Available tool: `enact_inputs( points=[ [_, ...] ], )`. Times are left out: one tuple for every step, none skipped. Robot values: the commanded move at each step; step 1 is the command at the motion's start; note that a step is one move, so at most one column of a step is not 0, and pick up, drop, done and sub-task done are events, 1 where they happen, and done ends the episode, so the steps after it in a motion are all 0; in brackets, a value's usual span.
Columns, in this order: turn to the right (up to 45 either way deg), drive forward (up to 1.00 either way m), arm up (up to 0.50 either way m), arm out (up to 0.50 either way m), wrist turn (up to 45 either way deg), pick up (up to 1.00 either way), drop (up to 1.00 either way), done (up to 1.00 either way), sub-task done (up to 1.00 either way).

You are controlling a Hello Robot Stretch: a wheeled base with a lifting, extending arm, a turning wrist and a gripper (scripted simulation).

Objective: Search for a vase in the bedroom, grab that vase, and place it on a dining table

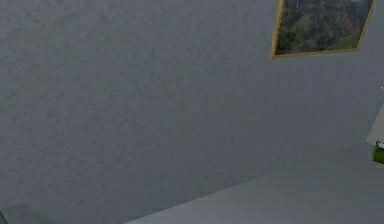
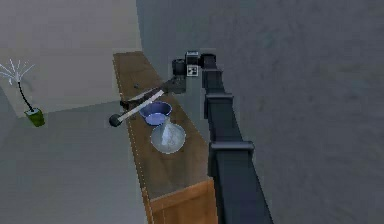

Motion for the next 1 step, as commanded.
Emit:
enact_inputs(
  points=[
    [0.0,0.00,0.00,0.00,45.0,0.00,0.00,0.00,0.00]
  ],
)
